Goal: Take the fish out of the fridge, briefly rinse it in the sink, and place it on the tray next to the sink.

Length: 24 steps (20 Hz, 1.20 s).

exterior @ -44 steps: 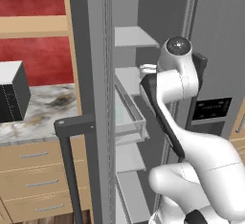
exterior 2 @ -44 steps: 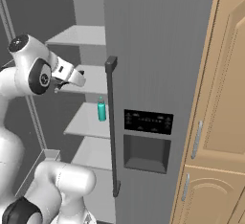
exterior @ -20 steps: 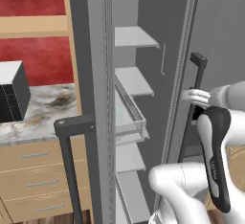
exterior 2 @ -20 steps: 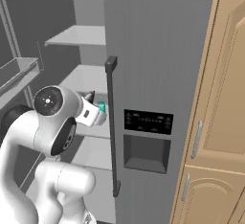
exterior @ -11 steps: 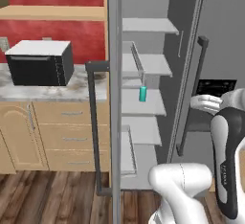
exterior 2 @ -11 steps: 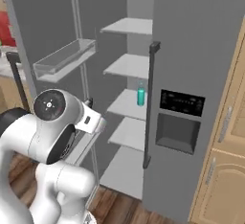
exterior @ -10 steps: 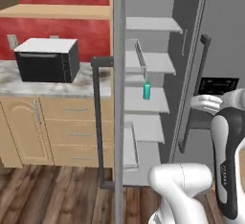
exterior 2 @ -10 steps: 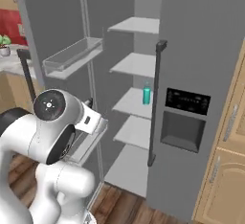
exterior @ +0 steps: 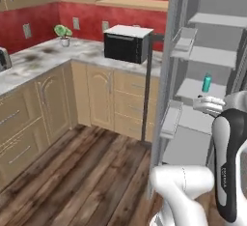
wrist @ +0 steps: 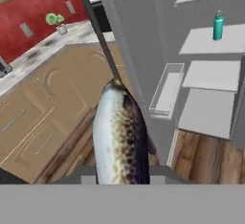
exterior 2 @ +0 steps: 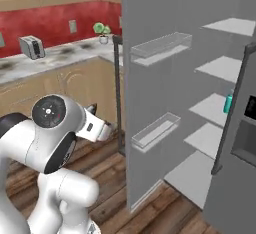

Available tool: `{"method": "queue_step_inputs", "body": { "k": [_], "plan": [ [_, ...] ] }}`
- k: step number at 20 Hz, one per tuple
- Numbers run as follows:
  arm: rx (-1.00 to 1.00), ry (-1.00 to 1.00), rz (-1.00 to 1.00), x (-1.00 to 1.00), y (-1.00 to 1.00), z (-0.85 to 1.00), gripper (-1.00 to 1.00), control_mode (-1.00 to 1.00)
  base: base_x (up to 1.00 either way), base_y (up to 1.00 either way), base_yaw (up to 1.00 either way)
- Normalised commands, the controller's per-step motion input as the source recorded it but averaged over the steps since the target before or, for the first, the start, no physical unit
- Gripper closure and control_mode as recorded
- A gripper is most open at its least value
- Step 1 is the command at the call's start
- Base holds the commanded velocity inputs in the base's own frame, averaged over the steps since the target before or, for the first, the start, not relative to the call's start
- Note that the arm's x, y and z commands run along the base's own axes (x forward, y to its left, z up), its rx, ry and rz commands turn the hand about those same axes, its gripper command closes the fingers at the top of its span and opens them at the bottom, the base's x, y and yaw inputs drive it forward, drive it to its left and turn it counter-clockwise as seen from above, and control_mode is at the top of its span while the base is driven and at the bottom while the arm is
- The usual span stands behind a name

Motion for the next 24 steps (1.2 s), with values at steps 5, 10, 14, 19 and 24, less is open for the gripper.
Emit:
{"method": "queue_step_inputs", "body": {
  "k": [5,10,14,19,24],
  "plan": [
    [0.0,0.0,0.0,0.0,0.0,0.0,1.0,1.0,-0.48,-0.01,0.79],
    [0.0,0.0,0.0,0.0,0.0,0.0,1.0,1.0,-0.16,0.0,0.9],
    [0.0,0.0,0.0,0.0,0.0,0.0,1.0,1.0,-0.02,0.0,0.97],
    [0.0,0.0,0.0,0.0,0.0,0.0,1.0,1.0,0.0,0.0,0.98],
    [0.0,0.0,0.0,0.0,0.0,0.0,1.0,1.0,0.0,0.01,0.98]
  ]
}}
